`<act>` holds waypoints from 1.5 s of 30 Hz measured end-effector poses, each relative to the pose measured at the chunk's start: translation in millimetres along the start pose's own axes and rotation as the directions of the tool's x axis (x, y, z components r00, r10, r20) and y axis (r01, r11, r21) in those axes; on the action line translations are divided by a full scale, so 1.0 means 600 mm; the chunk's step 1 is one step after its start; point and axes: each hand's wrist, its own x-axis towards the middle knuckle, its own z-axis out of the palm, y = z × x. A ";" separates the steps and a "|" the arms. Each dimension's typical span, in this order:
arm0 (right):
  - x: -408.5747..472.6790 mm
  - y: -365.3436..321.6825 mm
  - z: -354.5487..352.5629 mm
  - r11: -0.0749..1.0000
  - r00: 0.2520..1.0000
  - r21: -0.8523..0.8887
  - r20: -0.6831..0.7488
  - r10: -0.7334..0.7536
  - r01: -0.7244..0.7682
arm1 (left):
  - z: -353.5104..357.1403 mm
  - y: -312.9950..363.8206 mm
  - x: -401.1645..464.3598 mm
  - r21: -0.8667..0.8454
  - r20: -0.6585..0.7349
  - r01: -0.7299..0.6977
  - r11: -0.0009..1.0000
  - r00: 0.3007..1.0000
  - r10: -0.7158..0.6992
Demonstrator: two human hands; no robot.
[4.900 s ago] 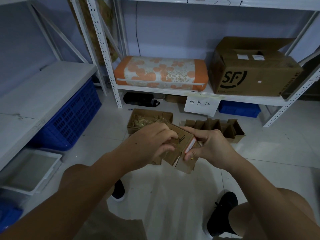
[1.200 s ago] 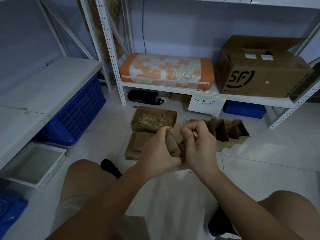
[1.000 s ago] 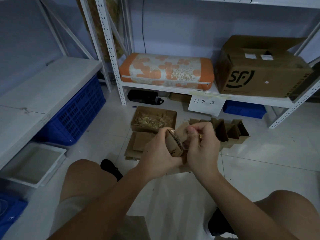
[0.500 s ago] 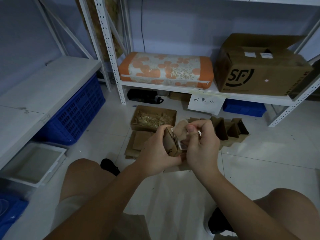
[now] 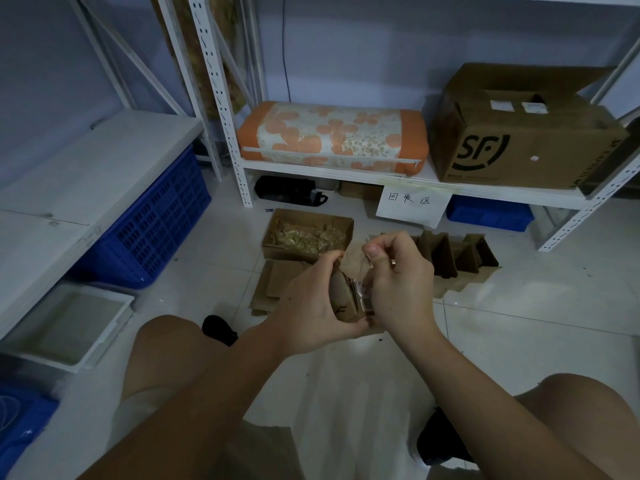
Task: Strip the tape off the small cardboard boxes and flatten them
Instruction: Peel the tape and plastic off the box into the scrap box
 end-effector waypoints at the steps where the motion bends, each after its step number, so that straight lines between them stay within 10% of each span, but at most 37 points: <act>1: 0.002 -0.004 -0.002 1.000 1.000 0.004 0.002 0.013 -0.013 | 0.000 0.002 -0.001 -0.004 -0.004 -0.008 1.000 1.000 0.008; 8: 0.014 -0.022 -0.015 0.986 0.982 0.029 0.088 -0.169 0.167 | 0.007 0.007 -0.004 -0.197 -0.089 -0.002 0.980 0.996 -0.016; 17: 0.017 0.010 -0.047 0.779 0.696 -0.054 0.492 -0.523 0.624 | -0.005 -0.022 -0.006 -0.351 -0.077 0.032 0.936 0.995 -0.062; 29: 0.007 -0.013 -0.028 0.989 0.859 -0.119 0.511 -0.015 0.088 | 0.005 -0.033 -0.003 -0.073 -0.022 -0.024 0.997 1.000 0.022; 45: -0.026 0.025 0.007 1.000 0.964 -0.029 0.265 0.003 0.005 | 0.021 -0.029 -0.011 0.066 -0.064 -0.033 0.997 0.997 0.037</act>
